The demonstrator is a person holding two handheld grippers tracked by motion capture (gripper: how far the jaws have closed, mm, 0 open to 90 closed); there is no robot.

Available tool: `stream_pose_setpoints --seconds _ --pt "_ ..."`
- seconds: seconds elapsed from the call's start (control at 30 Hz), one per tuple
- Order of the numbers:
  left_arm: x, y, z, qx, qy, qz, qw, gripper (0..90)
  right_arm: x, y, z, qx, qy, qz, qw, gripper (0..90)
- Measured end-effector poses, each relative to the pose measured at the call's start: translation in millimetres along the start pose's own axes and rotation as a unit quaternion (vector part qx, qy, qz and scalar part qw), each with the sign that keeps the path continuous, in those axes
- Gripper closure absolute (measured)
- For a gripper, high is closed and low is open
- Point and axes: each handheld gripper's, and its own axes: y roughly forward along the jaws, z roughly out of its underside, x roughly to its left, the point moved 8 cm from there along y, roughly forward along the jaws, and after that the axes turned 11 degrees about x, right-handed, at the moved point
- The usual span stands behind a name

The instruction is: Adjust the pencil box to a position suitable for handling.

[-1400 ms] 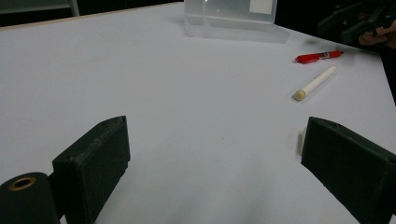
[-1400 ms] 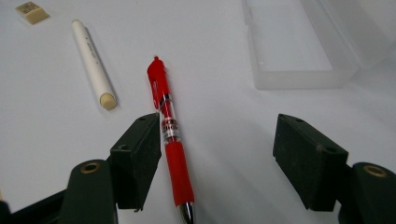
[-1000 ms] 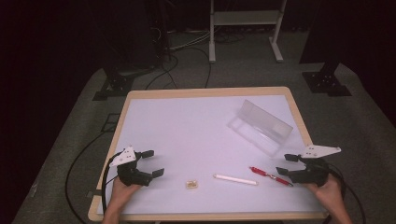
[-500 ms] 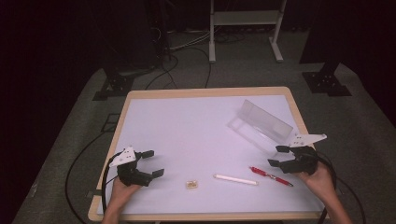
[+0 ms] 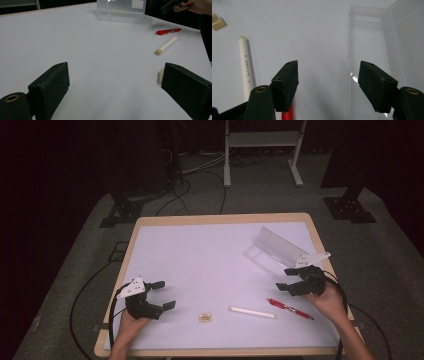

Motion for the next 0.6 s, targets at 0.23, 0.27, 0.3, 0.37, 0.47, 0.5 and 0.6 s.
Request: stream_pose_setpoints --seconds 0.23,0.27,0.3,0.37,0.47,0.5,0.6 --pt "0.0 -0.2 -0.1 -0.001 0.0 0.001 1.0 7.5 -7.3 16.4 -6.1 0.021 -0.005 0.004 0.9998 32.7" --pt "0.0 -0.2 -0.1 -0.001 -0.001 0.001 1.0 7.5 -8.0 18.3 -6.9 0.023 -0.003 0.003 0.9997 32.9" --pt "0.0 -0.2 -0.1 -0.001 -0.001 0.001 1.0 7.4 -9.6 20.6 -7.6 0.027 -0.003 0.004 0.9996 33.6" --pt "-0.1 -0.2 -0.2 -0.001 -0.001 0.002 1.0 7.5 -10.9 23.9 -9.5 0.03 -0.003 0.001 0.9995 34.1" --pt "-0.2 -0.2 -0.1 -0.001 0.0 0.002 1.0 7.5 -12.9 29.1 -14.1 0.038 -0.006 0.004 0.9993 34.4" --pt "-0.2 -0.2 -0.2 -0.001 -0.001 0.002 1.0 7.4 -13.7 30.8 -15.5 0.041 -0.007 0.005 0.9991 34.6" --pt "-0.1 -0.4 -0.3 -0.002 -0.001 0.003 1.0 7.4 -16.2 36.9 -18.5 0.051 -0.005 0.009 0.9987 35.3"
